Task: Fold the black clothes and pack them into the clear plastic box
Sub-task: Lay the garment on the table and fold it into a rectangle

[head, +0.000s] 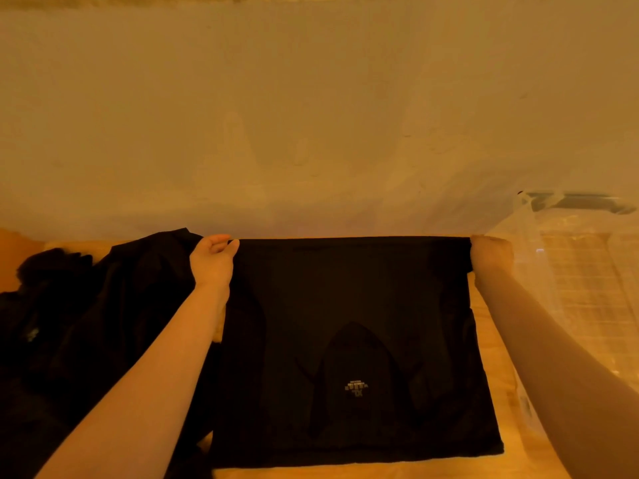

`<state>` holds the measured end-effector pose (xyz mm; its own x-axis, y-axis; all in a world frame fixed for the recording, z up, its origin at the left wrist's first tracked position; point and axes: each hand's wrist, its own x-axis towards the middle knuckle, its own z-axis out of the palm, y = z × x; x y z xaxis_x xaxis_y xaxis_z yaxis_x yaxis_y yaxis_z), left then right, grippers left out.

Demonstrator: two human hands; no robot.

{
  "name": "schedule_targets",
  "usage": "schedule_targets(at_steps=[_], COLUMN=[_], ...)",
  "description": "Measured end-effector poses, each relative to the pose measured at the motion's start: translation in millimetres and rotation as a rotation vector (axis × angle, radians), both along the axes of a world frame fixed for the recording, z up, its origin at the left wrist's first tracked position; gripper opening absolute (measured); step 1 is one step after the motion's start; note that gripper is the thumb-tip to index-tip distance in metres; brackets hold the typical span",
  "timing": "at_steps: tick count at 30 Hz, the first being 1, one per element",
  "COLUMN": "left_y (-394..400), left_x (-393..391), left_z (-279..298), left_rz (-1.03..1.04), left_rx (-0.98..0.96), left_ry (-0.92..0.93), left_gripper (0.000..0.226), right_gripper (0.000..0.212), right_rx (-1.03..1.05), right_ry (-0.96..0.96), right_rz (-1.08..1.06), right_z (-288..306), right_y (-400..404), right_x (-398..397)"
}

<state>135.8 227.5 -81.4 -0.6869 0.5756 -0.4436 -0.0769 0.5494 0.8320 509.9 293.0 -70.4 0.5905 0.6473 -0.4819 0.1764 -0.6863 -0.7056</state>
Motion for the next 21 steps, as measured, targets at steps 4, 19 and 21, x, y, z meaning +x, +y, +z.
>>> schedule_targets(at_steps=[4, 19, 21], left_y=[4.6, -10.0, -19.8], left_x=[-1.3, 3.1, 16.0], left_z=[-2.1, -7.9, -6.9], left_rz=[-0.035, -0.368, -0.52], left_rx=[0.017, 0.007, -0.017], left_ry=[0.014, 0.605, 0.84], left_gripper=[0.024, 0.034, 0.035], right_gripper=[0.038, 0.01, 0.037], right_rx=[0.042, 0.201, 0.249], right_ry=[0.343, -0.278, -0.416], right_rz=[-0.212, 0.162, 0.343], right_z=[-2.5, -4.5, -6.0], right_y=[3.9, -19.8, -25.3], right_x=[-5.3, -18.0, -17.9])
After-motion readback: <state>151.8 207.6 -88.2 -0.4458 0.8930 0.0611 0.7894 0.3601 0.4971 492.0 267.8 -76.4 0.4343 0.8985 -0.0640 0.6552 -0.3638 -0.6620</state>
